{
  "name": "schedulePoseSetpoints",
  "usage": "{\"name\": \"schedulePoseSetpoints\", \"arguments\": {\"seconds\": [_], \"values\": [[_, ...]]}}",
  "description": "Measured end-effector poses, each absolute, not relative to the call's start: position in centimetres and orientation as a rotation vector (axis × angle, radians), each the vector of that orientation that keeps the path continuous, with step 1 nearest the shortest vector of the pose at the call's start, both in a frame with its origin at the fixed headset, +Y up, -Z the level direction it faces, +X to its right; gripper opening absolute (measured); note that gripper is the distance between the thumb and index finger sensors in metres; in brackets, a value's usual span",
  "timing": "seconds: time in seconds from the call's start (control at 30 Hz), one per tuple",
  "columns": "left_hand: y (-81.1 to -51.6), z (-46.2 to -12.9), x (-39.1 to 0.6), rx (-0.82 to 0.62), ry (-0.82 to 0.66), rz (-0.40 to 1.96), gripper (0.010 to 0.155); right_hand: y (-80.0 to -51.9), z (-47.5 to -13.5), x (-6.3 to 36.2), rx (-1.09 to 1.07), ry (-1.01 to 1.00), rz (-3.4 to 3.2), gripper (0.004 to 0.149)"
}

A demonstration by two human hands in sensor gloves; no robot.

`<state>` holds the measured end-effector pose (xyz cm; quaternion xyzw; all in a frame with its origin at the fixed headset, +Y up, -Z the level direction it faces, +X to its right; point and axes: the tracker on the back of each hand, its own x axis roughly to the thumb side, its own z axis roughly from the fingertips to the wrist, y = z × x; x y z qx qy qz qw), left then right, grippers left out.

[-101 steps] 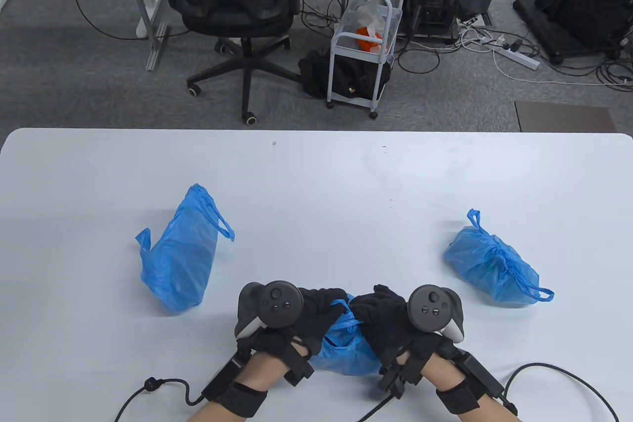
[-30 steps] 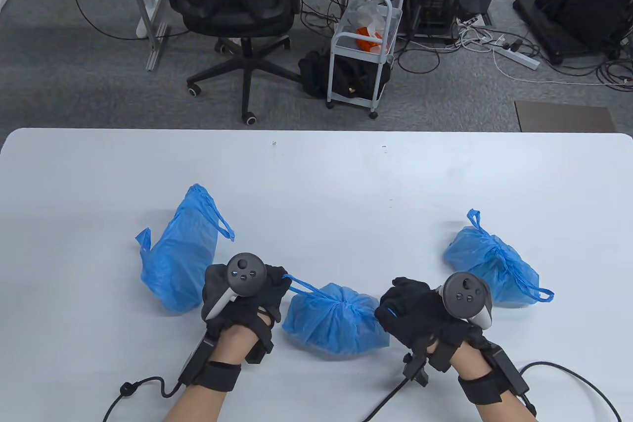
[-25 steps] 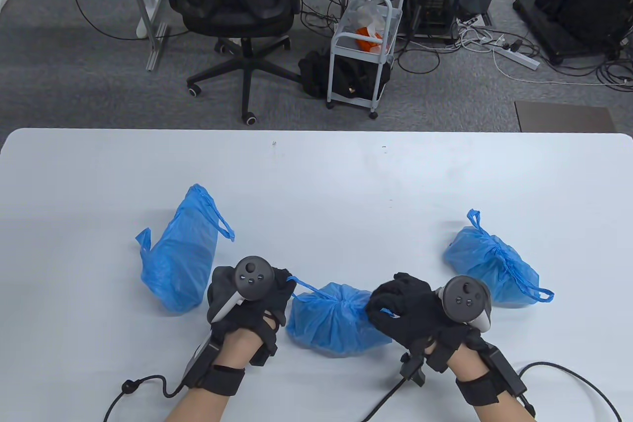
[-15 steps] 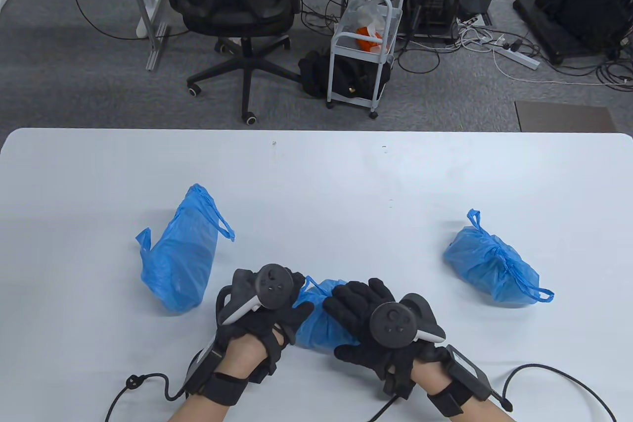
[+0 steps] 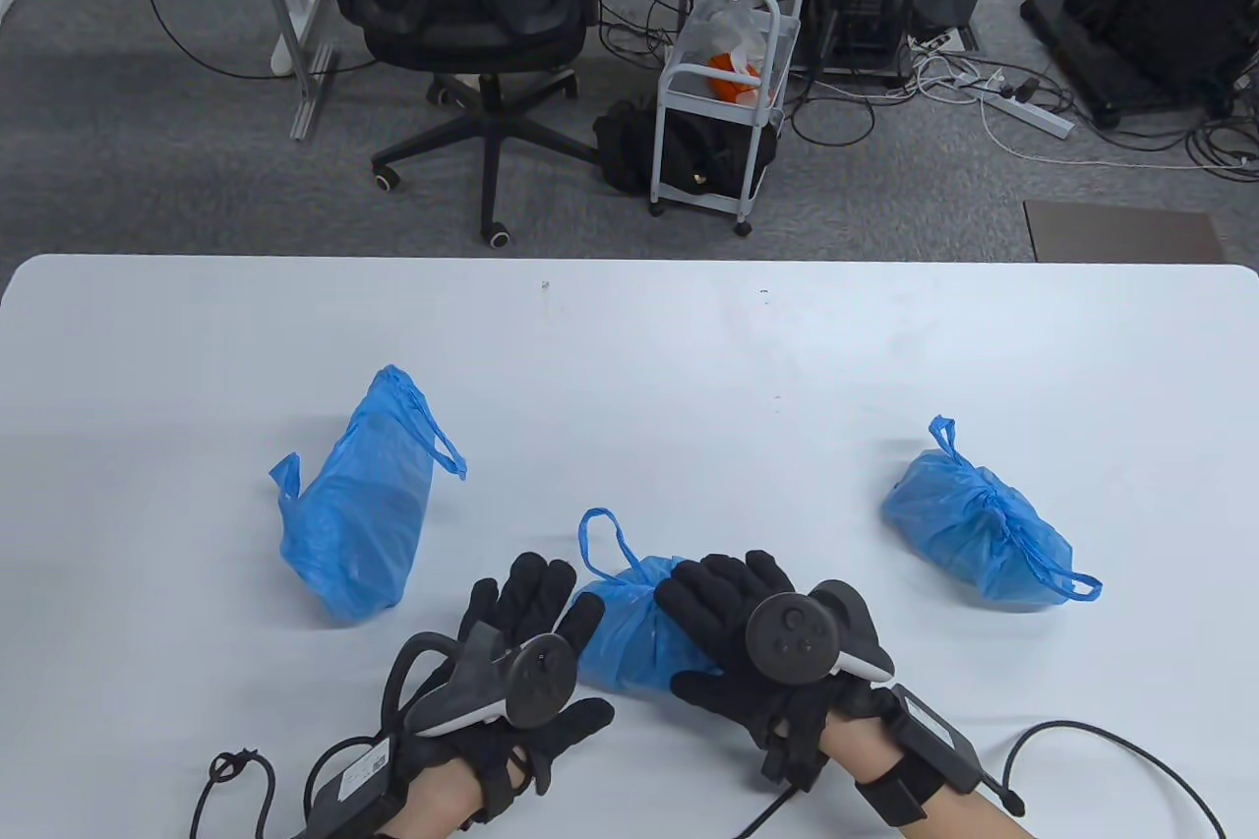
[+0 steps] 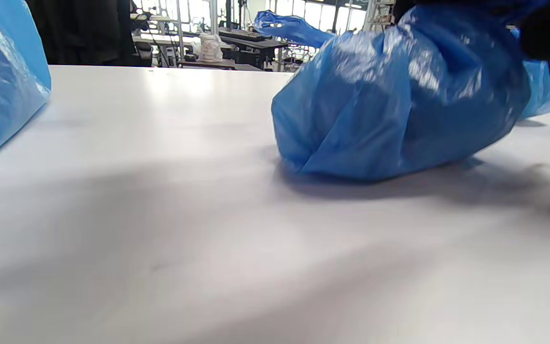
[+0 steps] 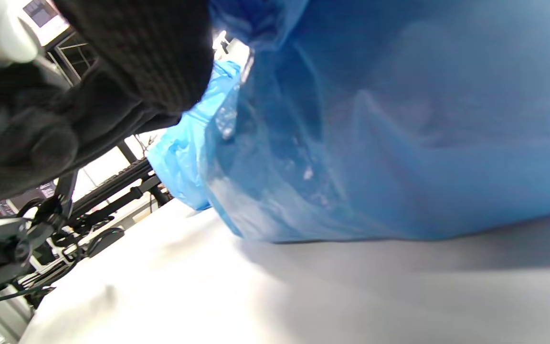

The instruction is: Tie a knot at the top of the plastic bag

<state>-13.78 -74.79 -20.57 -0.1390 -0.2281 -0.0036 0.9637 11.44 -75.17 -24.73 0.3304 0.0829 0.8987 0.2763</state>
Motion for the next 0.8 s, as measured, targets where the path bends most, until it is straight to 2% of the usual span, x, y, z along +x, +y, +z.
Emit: {"name": "schedulePoseSetpoints", "arguments": {"seconds": [0.07, 0.13, 0.2, 0.33, 0.53, 0.7, 0.8], "values": [[-75.7, -20.5, -14.2, -0.268, -0.469, -0.029, 0.087, -75.4, -25.0, 11.4, 0.862, 0.247, 2.427, 0.084], [-75.9, -20.5, -14.3, -0.342, -0.454, -0.021, 0.088, -75.9, -25.2, 11.4, 0.826, 0.275, 2.454, 0.085], [-76.0, -20.4, -14.2, -0.318, -0.483, -0.019, 0.087, -76.2, -25.4, 11.2, 0.818, 0.288, 2.467, 0.083], [-76.1, -20.1, -14.3, -0.350, -0.483, -0.010, 0.087, -75.8, -25.4, 11.0, 0.784, 0.135, 2.499, 0.070], [-75.3, -20.1, -14.9, -0.325, -0.467, 0.041, 0.087, -75.3, -25.3, 11.0, 0.733, 0.094, 2.554, 0.074], [-74.8, -20.1, -15.3, -0.303, -0.453, 0.060, 0.086, -74.4, -25.1, 11.3, 0.780, 0.031, 2.527, 0.044], [-74.7, -20.1, -15.5, -0.299, -0.449, 0.067, 0.086, -72.4, -25.0, 12.1, 0.752, -0.001, 2.469, 0.042]]}}
